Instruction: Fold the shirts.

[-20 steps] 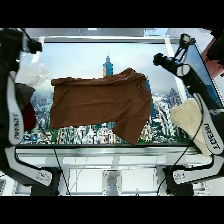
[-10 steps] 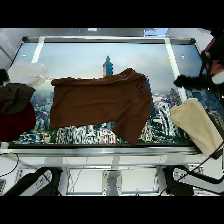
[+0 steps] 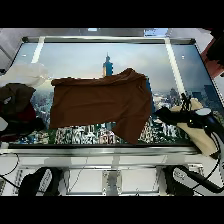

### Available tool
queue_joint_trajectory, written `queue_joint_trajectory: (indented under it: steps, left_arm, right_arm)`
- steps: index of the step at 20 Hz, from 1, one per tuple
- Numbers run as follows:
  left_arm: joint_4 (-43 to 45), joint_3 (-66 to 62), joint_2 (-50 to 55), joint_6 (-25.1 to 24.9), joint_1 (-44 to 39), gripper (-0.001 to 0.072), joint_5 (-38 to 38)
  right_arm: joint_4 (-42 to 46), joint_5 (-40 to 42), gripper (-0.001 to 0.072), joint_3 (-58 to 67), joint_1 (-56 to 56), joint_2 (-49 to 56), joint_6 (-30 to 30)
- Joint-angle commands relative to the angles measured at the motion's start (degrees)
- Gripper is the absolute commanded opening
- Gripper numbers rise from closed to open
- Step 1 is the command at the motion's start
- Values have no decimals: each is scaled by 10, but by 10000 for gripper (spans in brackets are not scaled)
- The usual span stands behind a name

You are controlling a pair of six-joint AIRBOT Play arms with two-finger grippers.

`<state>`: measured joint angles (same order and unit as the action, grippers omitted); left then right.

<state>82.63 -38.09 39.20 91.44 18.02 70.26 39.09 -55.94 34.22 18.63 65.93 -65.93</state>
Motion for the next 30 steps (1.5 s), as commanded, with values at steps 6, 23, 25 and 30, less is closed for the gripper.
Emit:
queue_joint_trajectory:
  steps: [6,23,25,30]
  left_arm:
    - [-74,21,-9,-14,2,540,-13]
    - [-71,21,-9,-30,2,540,-26]
    - [-56,22,-8,-2,2,540,-43]
    - [50,63,-8,232,3,527,-65]
  right_arm:
    - [-105,164,495,-63,-114,22,13]
    - [-154,241,359,-62,-170,69,0]
    - [-172,246,86,-62,-174,69,0]
    - [-173,236,26,-62,-173,68,6]
